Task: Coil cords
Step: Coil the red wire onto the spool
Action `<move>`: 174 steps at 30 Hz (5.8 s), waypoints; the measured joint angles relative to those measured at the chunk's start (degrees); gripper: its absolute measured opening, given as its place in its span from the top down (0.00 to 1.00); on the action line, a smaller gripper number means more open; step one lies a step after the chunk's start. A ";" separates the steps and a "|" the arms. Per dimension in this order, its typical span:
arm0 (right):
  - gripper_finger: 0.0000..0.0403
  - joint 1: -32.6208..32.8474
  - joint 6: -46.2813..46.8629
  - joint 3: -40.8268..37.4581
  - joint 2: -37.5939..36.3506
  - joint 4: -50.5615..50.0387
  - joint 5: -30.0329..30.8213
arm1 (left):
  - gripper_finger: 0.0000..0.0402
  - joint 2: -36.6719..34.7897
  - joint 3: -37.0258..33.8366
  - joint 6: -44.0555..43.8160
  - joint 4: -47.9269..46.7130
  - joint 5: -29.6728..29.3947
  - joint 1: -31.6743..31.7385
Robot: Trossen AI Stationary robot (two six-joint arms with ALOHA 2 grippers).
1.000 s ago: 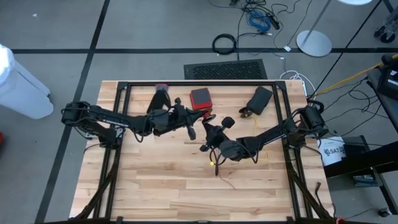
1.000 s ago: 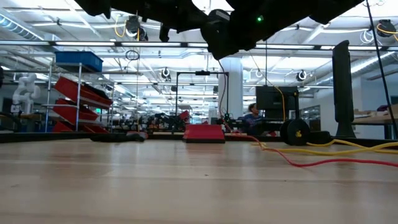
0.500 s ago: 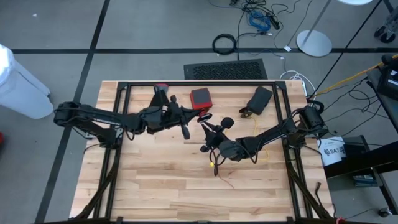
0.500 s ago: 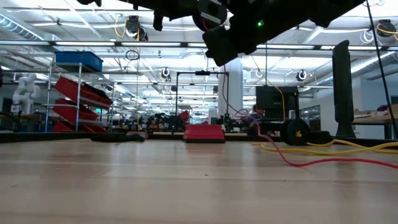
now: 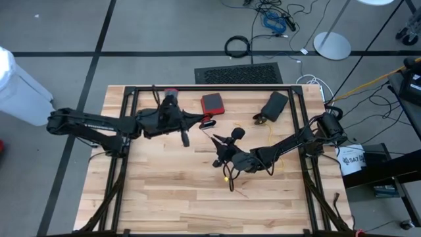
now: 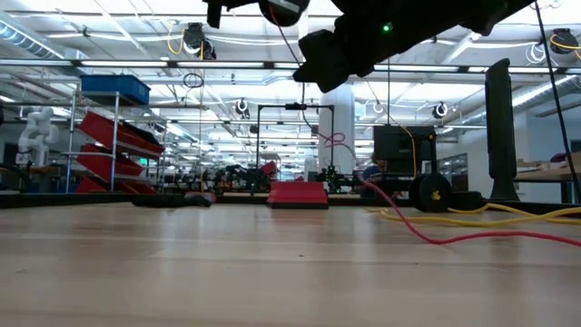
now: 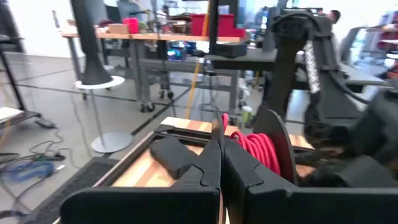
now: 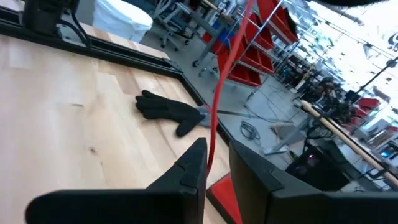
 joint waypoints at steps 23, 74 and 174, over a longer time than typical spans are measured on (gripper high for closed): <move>0.96 -3.27 8.87 0.04 -0.07 -8.64 -7.61 | 1.00 -1.71 -0.02 -0.24 -3.48 7.37 -0.15; 1.00 -3.75 16.47 0.09 -15.04 -14.08 -9.46 | 1.00 21.88 6.80 27.69 9.09 -20.06 -0.06; 1.00 -3.13 11.16 0.09 -13.20 -17.89 -15.98 | 1.00 26.16 6.71 27.02 24.80 -6.80 0.70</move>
